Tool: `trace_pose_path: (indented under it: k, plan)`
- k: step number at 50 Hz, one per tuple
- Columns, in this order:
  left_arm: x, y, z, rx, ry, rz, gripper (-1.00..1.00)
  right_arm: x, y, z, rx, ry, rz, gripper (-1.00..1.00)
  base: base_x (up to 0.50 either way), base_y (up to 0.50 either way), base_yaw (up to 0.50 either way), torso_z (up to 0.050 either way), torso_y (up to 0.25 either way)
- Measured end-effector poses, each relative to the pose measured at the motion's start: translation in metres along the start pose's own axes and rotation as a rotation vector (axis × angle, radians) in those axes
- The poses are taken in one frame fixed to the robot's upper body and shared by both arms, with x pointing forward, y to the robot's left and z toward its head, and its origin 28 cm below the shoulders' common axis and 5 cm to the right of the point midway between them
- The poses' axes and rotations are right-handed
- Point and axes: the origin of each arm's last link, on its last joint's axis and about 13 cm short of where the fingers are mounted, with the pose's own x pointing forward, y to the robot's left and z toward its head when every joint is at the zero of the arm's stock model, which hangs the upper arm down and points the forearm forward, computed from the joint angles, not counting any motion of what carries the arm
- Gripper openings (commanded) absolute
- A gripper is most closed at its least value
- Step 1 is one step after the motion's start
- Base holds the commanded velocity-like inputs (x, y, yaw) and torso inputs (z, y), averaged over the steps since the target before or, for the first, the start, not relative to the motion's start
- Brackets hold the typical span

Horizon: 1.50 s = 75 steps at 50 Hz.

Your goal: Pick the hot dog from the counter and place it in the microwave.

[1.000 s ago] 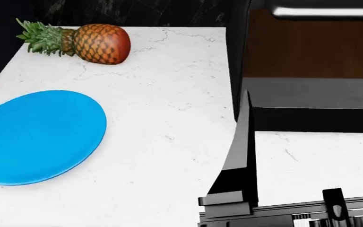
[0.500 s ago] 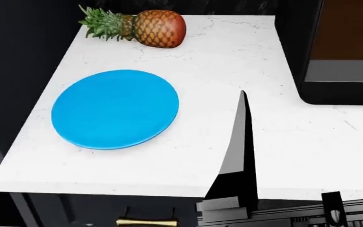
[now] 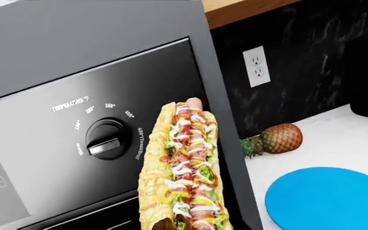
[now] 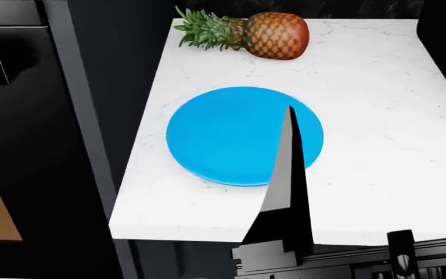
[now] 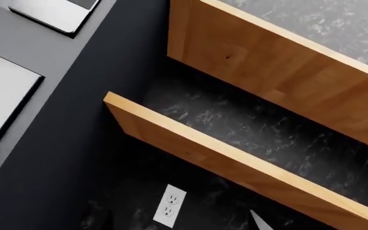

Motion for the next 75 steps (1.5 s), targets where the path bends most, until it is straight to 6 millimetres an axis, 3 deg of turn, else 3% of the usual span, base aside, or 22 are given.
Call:
trace_pose_path:
  k: [64,75]
  plan:
    - [0.002,-0.001,-0.004,-0.012,0.003,0.007,-1.0,0.002,0.001,0.001,-0.034,-0.03,0.026,1.0,0.0,0.5,0.0,0.0,0.0]
    - [0.003,0.004,0.01,0.002,-0.046,0.016,-1.0,0.004,0.002,-0.003,0.02,0.004,0.001,1.0,0.0,0.0,0.0,0.0,0.001]
